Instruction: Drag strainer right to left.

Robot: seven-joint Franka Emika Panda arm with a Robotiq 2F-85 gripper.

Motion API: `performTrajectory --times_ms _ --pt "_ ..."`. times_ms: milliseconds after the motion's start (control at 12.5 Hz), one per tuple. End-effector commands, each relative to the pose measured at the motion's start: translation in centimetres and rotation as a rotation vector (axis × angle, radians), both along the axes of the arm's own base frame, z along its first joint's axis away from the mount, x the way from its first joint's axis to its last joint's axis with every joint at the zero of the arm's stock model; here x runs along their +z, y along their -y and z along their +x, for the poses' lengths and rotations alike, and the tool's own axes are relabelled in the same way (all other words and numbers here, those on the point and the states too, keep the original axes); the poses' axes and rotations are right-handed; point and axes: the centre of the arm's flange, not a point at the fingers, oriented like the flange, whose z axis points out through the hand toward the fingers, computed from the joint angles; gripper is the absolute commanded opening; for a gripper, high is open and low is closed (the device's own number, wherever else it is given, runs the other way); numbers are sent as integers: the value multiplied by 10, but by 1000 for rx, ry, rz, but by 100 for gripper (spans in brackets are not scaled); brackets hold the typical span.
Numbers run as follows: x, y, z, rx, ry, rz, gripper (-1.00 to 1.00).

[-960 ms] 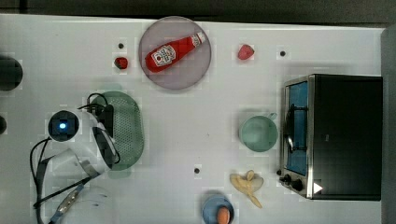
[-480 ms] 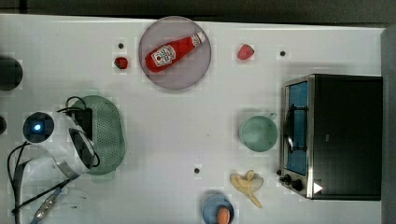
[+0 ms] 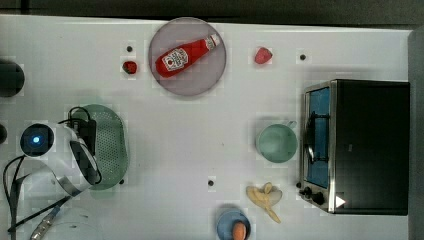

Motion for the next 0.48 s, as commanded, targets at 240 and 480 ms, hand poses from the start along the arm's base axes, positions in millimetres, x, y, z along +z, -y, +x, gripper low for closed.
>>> performTrajectory --times_ms 240,480 --pt "138 20 23 114 -16 -28 100" --pt "244 81 34 274 -6 -24 100"
